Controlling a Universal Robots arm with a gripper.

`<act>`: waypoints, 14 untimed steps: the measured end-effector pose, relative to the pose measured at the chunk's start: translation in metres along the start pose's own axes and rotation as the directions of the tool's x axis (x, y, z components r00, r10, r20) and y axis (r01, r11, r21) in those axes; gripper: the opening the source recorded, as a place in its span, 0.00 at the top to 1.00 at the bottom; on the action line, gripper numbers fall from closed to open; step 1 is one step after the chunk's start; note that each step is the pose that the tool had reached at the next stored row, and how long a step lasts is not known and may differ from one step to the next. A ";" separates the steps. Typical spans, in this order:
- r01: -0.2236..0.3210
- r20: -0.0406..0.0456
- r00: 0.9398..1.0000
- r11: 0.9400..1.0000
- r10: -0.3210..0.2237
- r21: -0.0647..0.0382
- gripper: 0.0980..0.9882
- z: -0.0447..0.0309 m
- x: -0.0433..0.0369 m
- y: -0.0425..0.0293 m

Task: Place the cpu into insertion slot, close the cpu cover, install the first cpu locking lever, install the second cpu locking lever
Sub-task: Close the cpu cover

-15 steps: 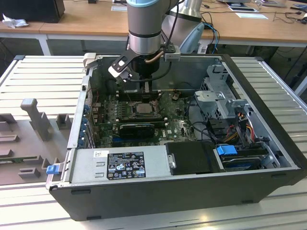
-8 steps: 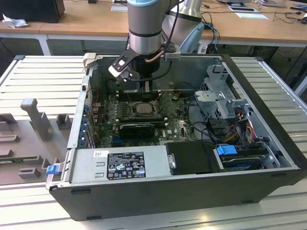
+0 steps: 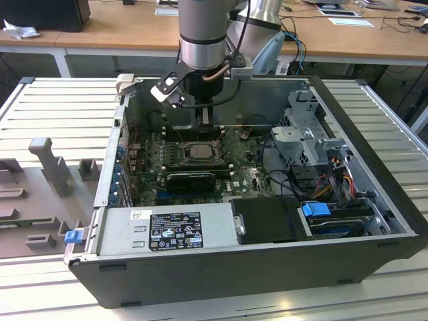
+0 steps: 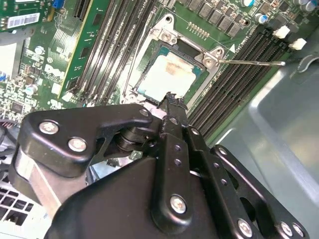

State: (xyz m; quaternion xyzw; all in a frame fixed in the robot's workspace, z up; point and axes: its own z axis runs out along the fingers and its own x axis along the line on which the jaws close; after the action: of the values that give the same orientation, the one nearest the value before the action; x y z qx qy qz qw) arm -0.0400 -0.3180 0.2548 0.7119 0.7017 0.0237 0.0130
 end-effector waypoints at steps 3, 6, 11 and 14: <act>0.000 0.000 1.000 1.000 0.000 0.000 0.99 -0.0070 0.0001 0.0004; 0.000 0.000 1.000 1.000 0.000 0.000 0.99 -0.0108 0.0002 0.0010; 0.000 0.000 1.000 1.000 0.000 0.000 0.99 -0.0117 0.0002 0.0027; 0.000 0.000 1.000 1.000 0.000 0.002 0.99 -0.0118 0.0003 0.0065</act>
State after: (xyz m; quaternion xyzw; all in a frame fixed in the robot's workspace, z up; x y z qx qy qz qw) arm -0.0340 -0.3181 0.2670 0.7119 0.7018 0.0230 0.0123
